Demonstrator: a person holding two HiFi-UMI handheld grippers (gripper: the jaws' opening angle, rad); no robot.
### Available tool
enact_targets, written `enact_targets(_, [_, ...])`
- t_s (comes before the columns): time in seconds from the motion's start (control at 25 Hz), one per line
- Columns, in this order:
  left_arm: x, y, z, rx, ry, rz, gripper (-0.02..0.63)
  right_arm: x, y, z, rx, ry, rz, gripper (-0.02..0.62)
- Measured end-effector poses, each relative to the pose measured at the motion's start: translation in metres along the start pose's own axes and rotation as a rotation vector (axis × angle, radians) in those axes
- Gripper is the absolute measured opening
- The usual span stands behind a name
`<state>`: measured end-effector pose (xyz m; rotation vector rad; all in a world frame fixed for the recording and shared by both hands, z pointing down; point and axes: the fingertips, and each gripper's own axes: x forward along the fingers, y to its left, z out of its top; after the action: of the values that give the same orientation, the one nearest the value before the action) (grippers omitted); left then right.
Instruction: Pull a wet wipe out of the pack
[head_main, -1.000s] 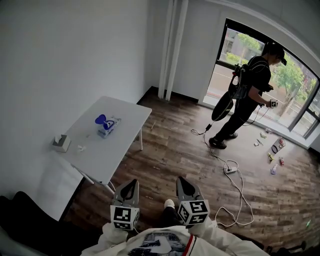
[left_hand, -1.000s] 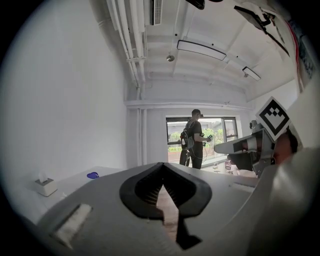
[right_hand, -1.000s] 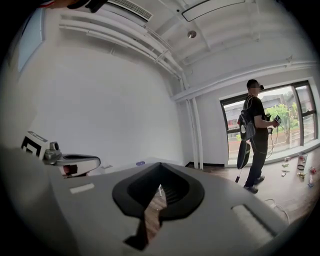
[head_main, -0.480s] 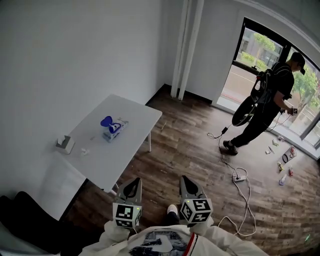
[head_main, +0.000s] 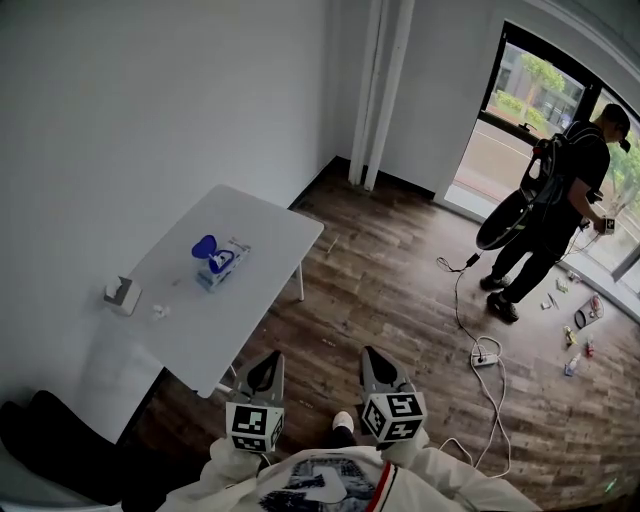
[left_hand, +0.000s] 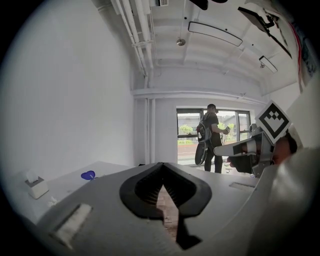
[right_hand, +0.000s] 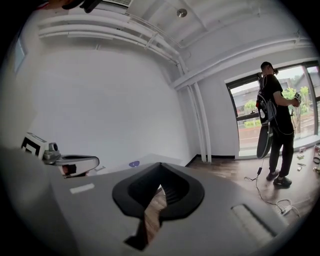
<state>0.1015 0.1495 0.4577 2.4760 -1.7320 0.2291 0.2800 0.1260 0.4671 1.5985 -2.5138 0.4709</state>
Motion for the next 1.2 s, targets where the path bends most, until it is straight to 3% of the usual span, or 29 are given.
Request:
enact_targets(0.68, [0.116,0.000,-0.003,-0.026,0.060,0.059,0.005,0.074,-0.090,0.007,0.013,0.057,0.055,0.005])
enact_targets(1.2, [0.133,0.021,-0.003,-0.043,0.071,0.162,0.005,0.110,-0.101,0.003,0.026,0.091,0.130,0.005])
